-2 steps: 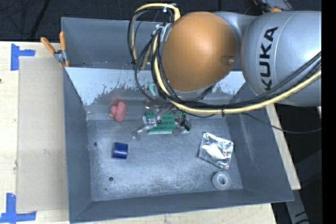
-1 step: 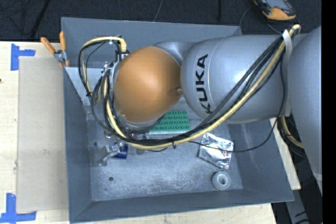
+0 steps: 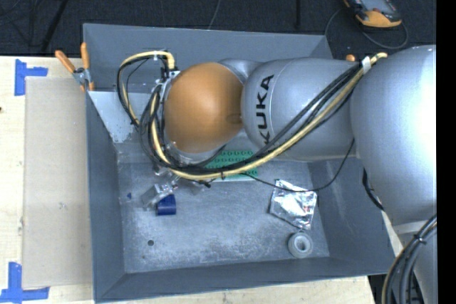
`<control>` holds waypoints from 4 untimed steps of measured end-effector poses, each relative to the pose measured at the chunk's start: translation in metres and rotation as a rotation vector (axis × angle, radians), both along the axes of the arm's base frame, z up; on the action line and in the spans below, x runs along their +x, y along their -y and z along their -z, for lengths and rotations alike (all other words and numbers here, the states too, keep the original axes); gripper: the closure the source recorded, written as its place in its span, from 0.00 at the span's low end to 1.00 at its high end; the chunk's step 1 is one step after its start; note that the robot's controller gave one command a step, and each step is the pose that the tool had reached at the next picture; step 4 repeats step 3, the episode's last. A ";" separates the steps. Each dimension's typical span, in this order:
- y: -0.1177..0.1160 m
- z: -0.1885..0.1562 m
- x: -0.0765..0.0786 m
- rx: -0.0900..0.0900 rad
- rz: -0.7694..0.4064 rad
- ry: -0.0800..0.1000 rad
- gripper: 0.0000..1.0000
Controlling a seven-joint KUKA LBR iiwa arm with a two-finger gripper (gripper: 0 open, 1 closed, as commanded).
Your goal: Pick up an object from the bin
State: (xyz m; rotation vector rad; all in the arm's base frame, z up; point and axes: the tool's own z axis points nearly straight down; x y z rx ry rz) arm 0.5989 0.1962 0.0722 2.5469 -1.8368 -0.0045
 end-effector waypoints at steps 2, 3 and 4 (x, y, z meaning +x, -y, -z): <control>-0.015 -0.107 0.004 0.005 0.009 0.010 1.00; -0.018 -0.162 -0.005 0.003 0.014 0.008 1.00; -0.018 -0.162 -0.005 0.003 0.014 0.008 1.00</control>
Offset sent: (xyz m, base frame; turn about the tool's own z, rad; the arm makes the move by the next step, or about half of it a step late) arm 0.0000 0.0000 0.0000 0.0000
